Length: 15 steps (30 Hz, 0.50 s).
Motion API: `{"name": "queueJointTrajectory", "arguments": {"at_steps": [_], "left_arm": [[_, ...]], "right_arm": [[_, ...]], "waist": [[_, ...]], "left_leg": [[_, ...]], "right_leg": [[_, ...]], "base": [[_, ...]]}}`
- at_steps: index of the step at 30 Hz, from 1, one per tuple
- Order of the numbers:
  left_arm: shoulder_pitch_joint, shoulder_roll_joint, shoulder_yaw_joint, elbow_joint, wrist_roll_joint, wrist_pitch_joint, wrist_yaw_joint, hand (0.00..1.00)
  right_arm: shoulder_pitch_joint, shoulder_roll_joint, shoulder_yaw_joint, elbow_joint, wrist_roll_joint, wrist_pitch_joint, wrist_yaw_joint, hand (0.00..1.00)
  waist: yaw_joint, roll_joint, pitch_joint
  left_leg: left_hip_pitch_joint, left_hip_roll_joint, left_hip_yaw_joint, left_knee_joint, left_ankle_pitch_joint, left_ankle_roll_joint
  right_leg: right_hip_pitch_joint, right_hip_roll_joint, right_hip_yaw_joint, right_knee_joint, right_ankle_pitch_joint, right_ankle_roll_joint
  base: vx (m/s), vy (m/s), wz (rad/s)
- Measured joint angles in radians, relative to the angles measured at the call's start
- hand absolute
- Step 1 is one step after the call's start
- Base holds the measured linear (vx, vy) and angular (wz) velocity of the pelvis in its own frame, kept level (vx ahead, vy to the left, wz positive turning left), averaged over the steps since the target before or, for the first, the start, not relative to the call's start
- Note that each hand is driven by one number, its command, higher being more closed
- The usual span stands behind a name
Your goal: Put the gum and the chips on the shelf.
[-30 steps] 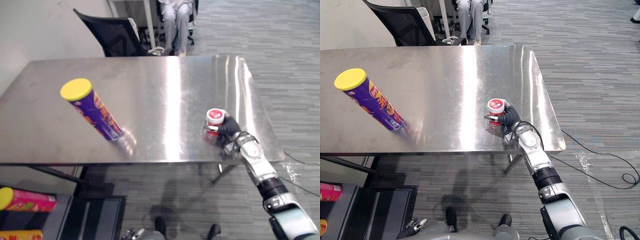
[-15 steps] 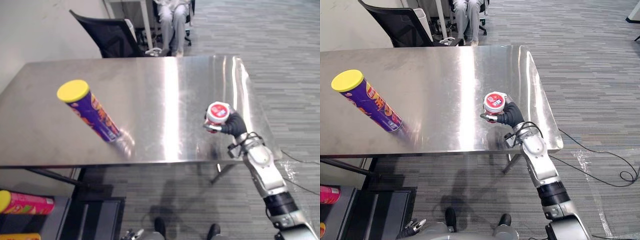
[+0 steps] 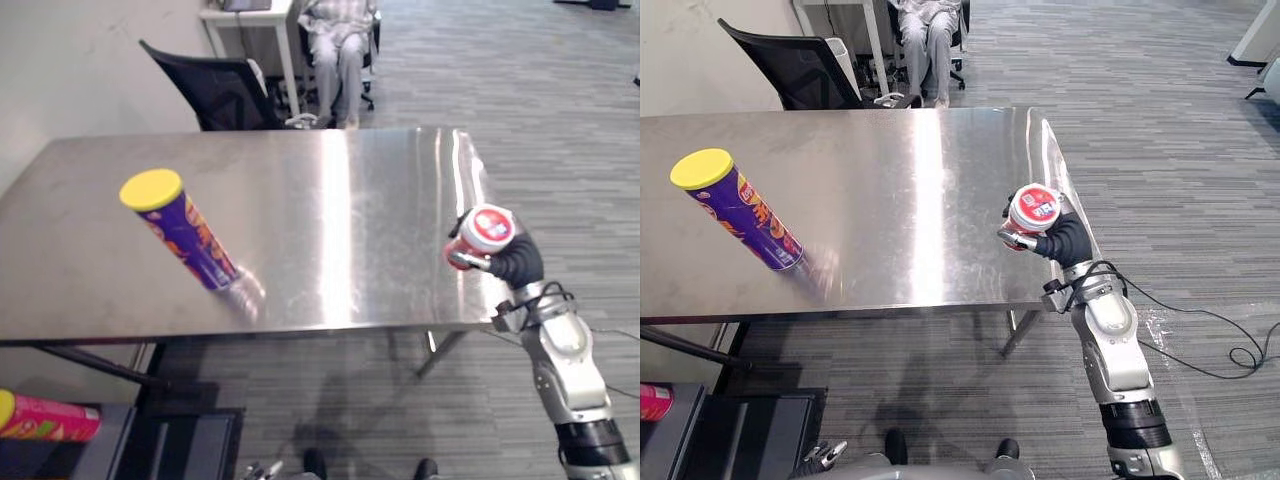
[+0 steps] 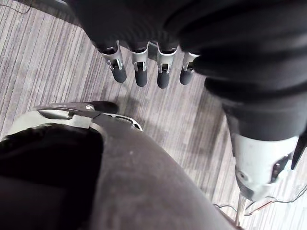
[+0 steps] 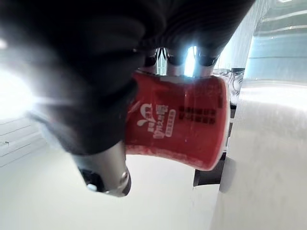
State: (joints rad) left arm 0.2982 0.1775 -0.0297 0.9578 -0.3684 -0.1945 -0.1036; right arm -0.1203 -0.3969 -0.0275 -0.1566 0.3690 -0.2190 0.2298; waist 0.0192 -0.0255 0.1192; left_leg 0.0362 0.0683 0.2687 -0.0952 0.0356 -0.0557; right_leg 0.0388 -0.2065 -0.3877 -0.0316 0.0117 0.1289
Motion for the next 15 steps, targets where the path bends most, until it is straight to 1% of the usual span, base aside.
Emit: {"name": "queueJointTrajectory", "arguments": {"at_steps": [6, 11, 15], "left_arm": [[0.020, -0.002, 0.000, 0.002, 0.000, 0.000, 0.011, 0.00], [0.019, -0.008, -0.001, 0.014, -0.002, 0.001, 0.012, 0.00], [0.018, -0.009, -0.002, 0.019, -0.002, 0.002, 0.012, 0.00]], "right_arm": [[0.070, 0.000, -0.012, -0.001, 0.005, -0.001, 0.000, 1.00], [0.107, 0.000, -0.022, 0.002, 0.006, -0.001, -0.007, 1.00], [0.124, 0.003, -0.041, 0.015, 0.024, -0.001, -0.031, 1.00]], "waist": [[-0.014, 0.001, -0.041], [-0.016, 0.004, -0.047], [-0.015, 0.006, -0.048]], "left_leg": [[0.005, 0.000, -0.001, 0.000, 0.000, 0.000], [0.018, -0.004, -0.018, 0.000, 0.002, 0.002], [0.018, -0.008, -0.040, 0.000, 0.007, 0.004]], "right_leg": [[0.005, 0.000, 0.000, 0.000, 0.000, 0.000], [0.026, -0.005, -0.018, 0.009, -0.005, -0.001], [0.034, -0.011, -0.037, 0.020, -0.011, -0.001]], "base": [[0.00, 0.000, 0.00], [-0.01, 0.003, 0.09], [-0.02, 0.011, 0.15]]}}
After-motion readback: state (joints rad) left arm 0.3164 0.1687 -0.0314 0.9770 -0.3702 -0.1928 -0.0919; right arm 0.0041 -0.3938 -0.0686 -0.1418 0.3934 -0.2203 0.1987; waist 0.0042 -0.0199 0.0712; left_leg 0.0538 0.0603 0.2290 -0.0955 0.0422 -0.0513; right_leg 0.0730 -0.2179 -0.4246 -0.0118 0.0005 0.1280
